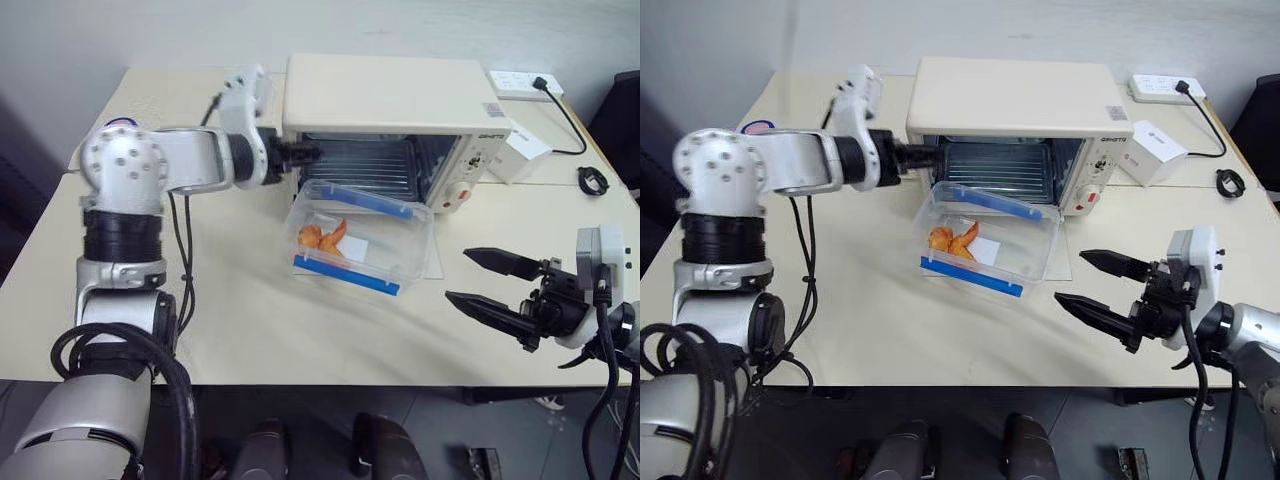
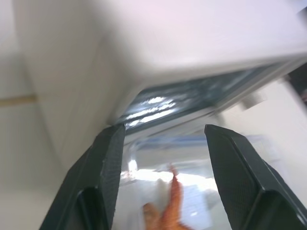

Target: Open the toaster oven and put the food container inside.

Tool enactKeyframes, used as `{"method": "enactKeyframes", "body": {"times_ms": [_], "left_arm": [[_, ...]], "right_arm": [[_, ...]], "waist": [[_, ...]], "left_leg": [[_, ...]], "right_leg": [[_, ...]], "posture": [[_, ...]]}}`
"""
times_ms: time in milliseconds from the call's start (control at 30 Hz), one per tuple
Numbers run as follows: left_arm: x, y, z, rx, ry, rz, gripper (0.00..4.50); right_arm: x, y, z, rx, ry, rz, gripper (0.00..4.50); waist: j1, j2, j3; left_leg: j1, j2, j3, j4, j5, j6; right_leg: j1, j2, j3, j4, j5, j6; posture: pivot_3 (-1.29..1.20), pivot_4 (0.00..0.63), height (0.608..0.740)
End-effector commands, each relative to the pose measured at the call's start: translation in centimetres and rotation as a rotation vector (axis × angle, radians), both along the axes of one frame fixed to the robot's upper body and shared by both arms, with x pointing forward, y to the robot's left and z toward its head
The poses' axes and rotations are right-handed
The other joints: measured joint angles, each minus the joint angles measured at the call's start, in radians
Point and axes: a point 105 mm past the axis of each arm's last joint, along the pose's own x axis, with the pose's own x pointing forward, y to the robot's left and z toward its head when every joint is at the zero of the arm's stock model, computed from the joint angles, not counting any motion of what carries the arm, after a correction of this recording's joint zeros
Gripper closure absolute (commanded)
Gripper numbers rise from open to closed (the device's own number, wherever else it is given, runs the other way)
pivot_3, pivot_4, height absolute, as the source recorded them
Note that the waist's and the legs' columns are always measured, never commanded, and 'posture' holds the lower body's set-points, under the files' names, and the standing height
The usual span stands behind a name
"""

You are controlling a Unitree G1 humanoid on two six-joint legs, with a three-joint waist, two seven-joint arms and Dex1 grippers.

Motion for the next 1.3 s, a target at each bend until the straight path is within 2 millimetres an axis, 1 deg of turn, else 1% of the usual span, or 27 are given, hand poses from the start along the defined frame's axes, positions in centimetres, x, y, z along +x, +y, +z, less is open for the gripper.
{"method": "enactKeyframes", "body": {"times_ms": [33, 67, 100, 133, 167, 200, 300, 367, 433, 467, 600, 700, 767, 800, 833, 933, 1000, 1033, 1133, 1200, 1233, 1300], "left_arm": [[-4.1, 2.2, 2.9, -0.127, -0.178, -0.185, 2.10], [-5.6, 2.7, 2.4, -0.110, -0.215, -0.250, 2.32], [-7.5, 3.2, 1.3, -0.070, -0.231, -0.346, 2.62], [-8.9, 3.5, 0.2, -0.031, -0.228, -0.419, 2.90], [-10.1, 3.7, -0.9, 0.008, -0.217, -0.479, 3.27], [-11.0, 3.8, -1.9, 0.036, -0.199, -0.530, 3.53], [-12.5, 4.1, -3.6, 0.101, -0.185, -0.625, 4.49], [-13.2, 4.0, -5.9, 0.204, -0.174, -0.694, 4.50], [-12.8, 3.7, -7.8, 0.280, -0.179, -0.709, 4.50], [-12.2, 3.5, -8.5, 0.310, -0.187, -0.700, 4.50], [-10.4, 2.7, -10.6, 0.389, -0.212, -0.674, 4.50], [-10.0, 2.3, -11.1, 0.402, -0.223, -0.682, 4.50], [-8.1, 0.8, -11.0, 0.364, -0.275, -0.637, 4.50], [-7.5, 0.3, -11.0, 0.353, -0.291, -0.623, 4.50], [-6.2, -0.3, -10.6, 0.338, -0.317, -0.572, 4.50], [-3.2, -1.3, -9.4, 0.299, -0.368, -0.430, 4.50], [-1.6, -1.6, -8.6, 0.287, -0.398, -0.352, 4.50], [-1.2, -1.6, -8.4, 0.287, -0.406, -0.330, 4.50], [1.0, -1.4, -7.1, 0.286, -0.449, -0.211, 4.50], [2.0, -1.2, -6.0, 0.271, -0.479, -0.150, 4.50], [2.3, -1.1, -5.6, 0.266, -0.487, -0.128, 4.50], [2.3, -0.8, -5.0, 0.251, -0.500, -0.114, 4.50]], "right_arm": [[-0.8, 2.0, 0.6, 0.003, -0.002, 0.089, 0.00], [-1.0, 2.6, 0.5, 0.010, 0.008, 0.113, 0.17], [-1.3, 3.3, 0.2, 0.014, 0.024, 0.144, 0.38], [-1.5, 4.0, 0.0, 0.012, 0.039, 0.169, 0.58], [-1.6, 4.5, -0.2, 0.009, 0.050, 0.187, 0.96], [-1.7, 4.9, -0.4, 0.004, 0.056, 0.198, 1.25], [-1.6, 5.6, -0.7, 0.003, 0.073, 0.212, 2.36], [-1.5, 6.5, -1.7, -0.033, 0.099, 0.233, 3.02], [-0.5, 7.3, -2.9, -0.093, 0.107, 0.204, 3.73], [0.2, 7.6, -3.5, -0.118, 0.108, 0.175, 3.95], [2.4, 7.6, -5.1, -0.209, 0.103, 0.079, 3.95], [3.1, 7.5, -5.6, -0.241, 0.092, 0.051, 3.95], [6.0, 7.2, -4.8, -0.238, 0.007, -0.075, 3.95], [6.8, 7.1, -4.6, -0.237, -0.018, -0.112, 3.95], [8.1, 7.0, -4.1, -0.232, -0.054, -0.165, 3.95], [11.1, 7.1, -2.8, -0.217, -0.134, -0.276, 3.95], [12.6, 7.6, -2.2, -0.210, -0.176, -0.319, 3.95], [13.0, 7.7, -2.0, -0.208, -0.188, -0.326, 3.95], [15.4, 8.3, -0.8, -0.159, -0.233, -0.405, 3.95], [16.9, 8.6, 0.1, -0.126, -0.253, -0.463, 3.95], [17.2, 8.8, 0.4, -0.117, -0.259, -0.465, 3.95], [17.1, 9.1, 0.6, -0.099, -0.264, -0.441, 3.95]], "waist": [[-0.012, 0.000, 0.000], [-0.013, 0.000, 0.000], [-0.017, 0.000, 0.000], [-0.024, 0.001, 0.000], [-0.024, 0.000, 0.000], [-0.024, 0.000, 0.000], [0.000, 0.000, 0.000], [0.001, 0.000, 0.000], [0.002, 0.000, 0.000], [0.001, 0.000, 0.000], [0.000, 0.000, 0.000], [-0.001, 0.000, 0.000], [-0.001, 0.000, 0.000], [-0.001, 0.000, 0.000], [-0.001, 0.000, 0.000], [-0.003, 0.000, 0.000], [-0.004, 0.000, 0.000], [-0.007, 0.000, 0.000], [-0.016, 0.000, 0.000], [-0.027, 0.000, 0.000], [-0.029, 0.000, 0.000], [-0.031, 0.000, 0.000]], "left_leg": [[0.001, 0.001, 0.001, -0.001, 0.000, 0.000], [0.002, 0.001, 0.002, -0.001, 0.000, -0.001], [0.002, 0.001, 0.001, -0.001, 0.000, -0.001], [0.002, 0.001, 0.002, -0.002, 0.000, -0.002], [0.002, 0.001, 0.003, -0.002, 0.000, -0.002], [0.002, 0.001, 0.002, -0.002, 0.000, -0.002], [0.001, 0.001, 0.001, 0.000, 0.000, -0.001], [0.001, 0.000, 0.001, 0.001, 0.000, 0.000], [0.002, 0.000, 0.002, 0.000, -0.001, 0.001], [0.002, 0.000, 0.002, 0.000, -0.001, 0.001], [0.000, 0.000, 0.003, 0.000, -0.001, 0.001], [-0.001, 0.000, 0.003, 0.000, -0.002, 0.002], [-0.001, 0.000, 0.003, 0.000, -0.003, 0.004], [-0.002, 0.000, 0.003, 0.002, -0.003, 0.004], [-0.002, 0.000, 0.004, 0.002, -0.002, 0.005], [-0.002, -0.001, 0.005, 0.003, -0.001, 0.006], [-0.002, -0.001, 0.005, 0.003, -0.001, 0.006], [-0.002, -0.001, 0.005, 0.002, -0.001, 0.006], [-0.002, 0.000, 0.006, 0.000, -0.001, 0.006], [-0.003, 0.000, 0.007, 0.000, -0.001, 0.005], [-0.003, 0.000, 0.007, 0.001, -0.001, 0.005], [-0.003, 0.000, 0.006, 0.001, -0.001, 0.005]], "right_leg": [[0.000, 0.000, 0.000, 0.000, 0.000, 0.000], [-0.001, 0.001, 0.001, 0.001, 0.000, 0.000], [-0.001, 0.001, 0.001, 0.002, 0.000, -0.001], [-0.001, 0.001, 0.001, 0.002, 0.000, -0.001], [-0.002, 0.001, 0.001, 0.002, -0.001, -0.001], [-0.002, 0.001, 0.001, 0.002, -0.001, -0.001], [-0.001, 0.000, 0.001, 0.000, -0.001, -0.002], [0.000, 0.000, 0.001, -0.004, -0.001, -0.001], [0.000, -0.001, 0.002, -0.004, -0.001, -0.002], [0.000, -0.001, 0.002, -0.004, -0.001, -0.002], [-0.002, 0.000, 0.002, -0.002, -0.001, -0.002], [-0.003, 0.000, 0.002, 0.000, -0.001, -0.002], [-0.003, 0.000, 0.002, 0.000, -0.001, -0.002], [-0.003, 0.000, 0.002, 0.001, -0.001, -0.001], [-0.003, 0.000, 0.002, -0.001, 0.000, 0.000], [-0.002, -0.001, 0.003, -0.001, 0.002, 0.002], [-0.003, -0.001, 0.003, 0.000, 0.002, 0.003], [-0.003, -0.001, 0.003, 0.000, 0.002, 0.002], [-0.005, -0.001, 0.003, 0.000, 0.002, 0.002], [-0.005, -0.001, 0.003, 0.000, 0.002, 0.002], [-0.005, -0.001, 0.003, 0.001, 0.002, 0.003], [-0.006, -0.001, 0.003, 0.001, 0.002, 0.003]], "posture": [[0.00, 0.150, 0.740], [0.00, 0.150, 0.740], [0.00, 0.150, 0.740], [0.00, 0.150, 0.740], [0.00, 0.150, 0.740], [0.00, 0.150, 0.740], [0.00, 0.150, 0.740], [0.00, 0.150, 0.740], [0.00, 0.150, 0.740], [0.00, 0.150, 0.740], [0.00, 0.150, 0.740], [0.00, 0.150, 0.740], [0.00, 0.150, 0.740], [0.00, 0.150, 0.740], [0.00, 0.150, 0.740], [0.00, 0.150, 0.740], [0.00, 0.150, 0.740], [0.00, 0.150, 0.740], [0.00, 0.150, 0.740], [0.00, 0.150, 0.740], [0.00, 0.150, 0.740], [0.00, 0.150, 0.740]]}}
